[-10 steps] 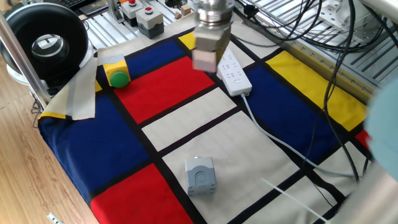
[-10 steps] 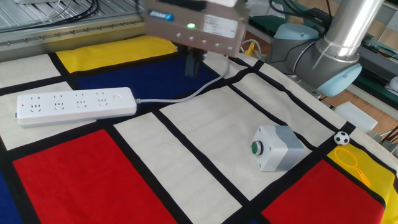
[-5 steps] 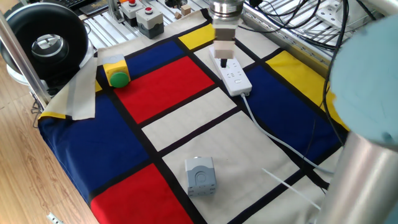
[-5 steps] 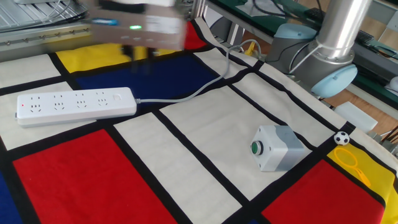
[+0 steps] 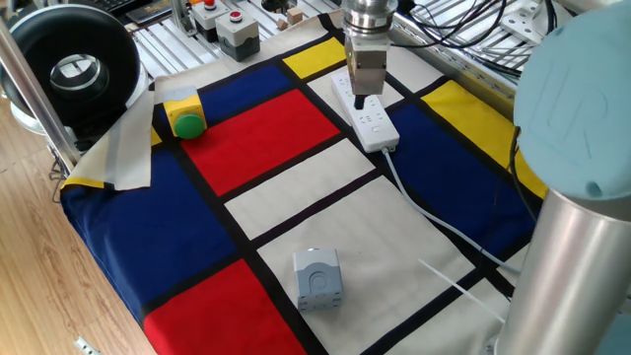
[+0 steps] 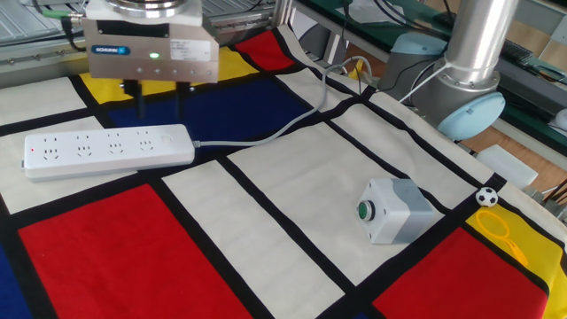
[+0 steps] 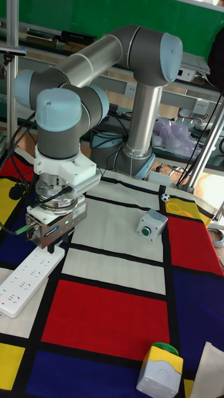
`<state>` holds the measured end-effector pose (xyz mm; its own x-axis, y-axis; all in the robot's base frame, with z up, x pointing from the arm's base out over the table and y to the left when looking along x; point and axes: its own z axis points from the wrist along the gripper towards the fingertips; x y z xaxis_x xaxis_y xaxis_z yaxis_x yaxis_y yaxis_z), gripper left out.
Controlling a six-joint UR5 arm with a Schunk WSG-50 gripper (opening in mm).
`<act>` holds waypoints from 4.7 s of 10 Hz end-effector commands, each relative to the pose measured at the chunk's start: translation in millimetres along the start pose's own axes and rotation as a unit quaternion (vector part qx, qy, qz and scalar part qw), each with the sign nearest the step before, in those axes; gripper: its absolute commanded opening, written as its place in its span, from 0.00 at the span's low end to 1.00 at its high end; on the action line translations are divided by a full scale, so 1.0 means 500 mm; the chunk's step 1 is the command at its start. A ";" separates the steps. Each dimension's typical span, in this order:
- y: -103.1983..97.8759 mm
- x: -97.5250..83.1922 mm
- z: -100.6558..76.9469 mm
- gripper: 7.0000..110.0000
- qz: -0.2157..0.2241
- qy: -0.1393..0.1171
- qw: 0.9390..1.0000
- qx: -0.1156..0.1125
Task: Turn on the power strip by pressing the button
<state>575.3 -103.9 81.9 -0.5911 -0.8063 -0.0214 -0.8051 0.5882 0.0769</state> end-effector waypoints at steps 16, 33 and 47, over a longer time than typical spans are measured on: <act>-0.011 0.009 0.026 0.57 -0.070 -0.032 0.997 0.026; 0.055 0.105 0.120 0.57 -0.069 0.006 0.997 0.022; 0.089 0.097 0.134 0.57 -0.086 0.019 0.996 0.022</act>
<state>509.4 -118.4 19.7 -0.4302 -0.9025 0.0220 -0.9024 0.4306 0.0172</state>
